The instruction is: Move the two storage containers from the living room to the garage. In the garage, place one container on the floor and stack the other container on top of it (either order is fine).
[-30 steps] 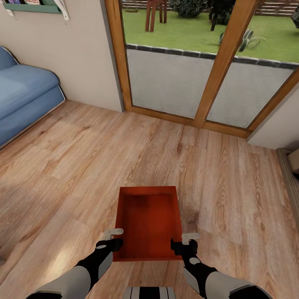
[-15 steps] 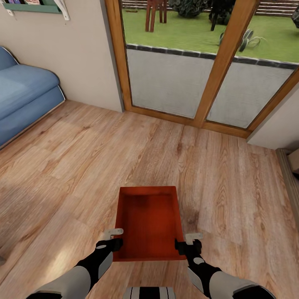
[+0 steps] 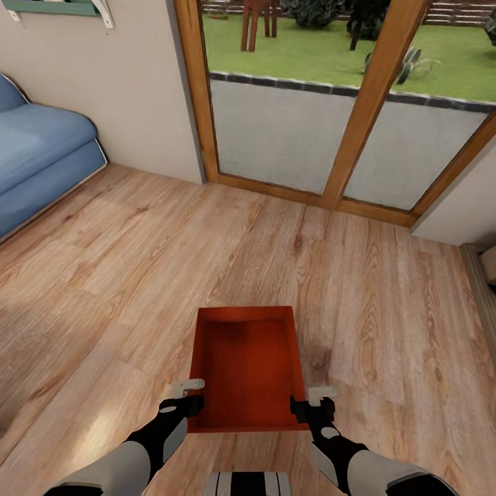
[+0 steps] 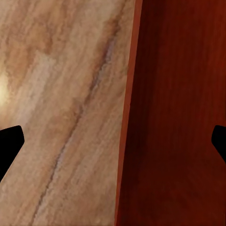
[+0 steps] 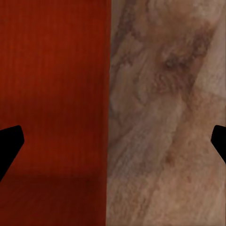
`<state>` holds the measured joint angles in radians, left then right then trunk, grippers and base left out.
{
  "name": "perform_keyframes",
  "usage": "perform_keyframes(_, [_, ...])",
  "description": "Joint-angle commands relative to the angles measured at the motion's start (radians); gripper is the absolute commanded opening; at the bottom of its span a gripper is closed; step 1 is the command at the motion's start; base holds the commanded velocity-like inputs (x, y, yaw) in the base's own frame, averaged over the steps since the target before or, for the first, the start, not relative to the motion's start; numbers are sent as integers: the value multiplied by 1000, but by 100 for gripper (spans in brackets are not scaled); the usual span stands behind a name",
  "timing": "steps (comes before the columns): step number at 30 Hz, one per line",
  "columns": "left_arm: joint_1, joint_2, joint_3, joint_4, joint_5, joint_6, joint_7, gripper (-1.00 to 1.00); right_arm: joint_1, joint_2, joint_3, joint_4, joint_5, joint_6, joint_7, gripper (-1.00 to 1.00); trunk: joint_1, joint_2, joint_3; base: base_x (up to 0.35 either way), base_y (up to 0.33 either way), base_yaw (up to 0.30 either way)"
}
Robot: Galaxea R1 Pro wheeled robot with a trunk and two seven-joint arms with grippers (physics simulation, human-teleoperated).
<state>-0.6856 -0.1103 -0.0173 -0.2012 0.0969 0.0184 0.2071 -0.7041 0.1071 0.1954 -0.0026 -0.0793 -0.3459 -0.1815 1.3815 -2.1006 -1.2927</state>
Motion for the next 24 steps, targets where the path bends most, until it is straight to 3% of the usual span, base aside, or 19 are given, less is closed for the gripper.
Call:
perform_keyframes(1, [0, 0, -2, -1, 10, 2, 3, 100, -1, 0, 9, 1, -8, -3, -3, 100, 4, -7, -4, 0, 0, 0])
perform_keyframes(6, [0, 0, -2, -1, 10, 2, 3, 100, -1, 0, 9, 1, -8, -4, -4, 100, 23, -42, -19, 0, 0, 0])
perform_keyframes(24, [0, 1, -1, -1, 10, 2, 3, 100, -1, 9, 9, 1, -10, -4, -3, 100, 23, -42, -19, 0, 0, 0])
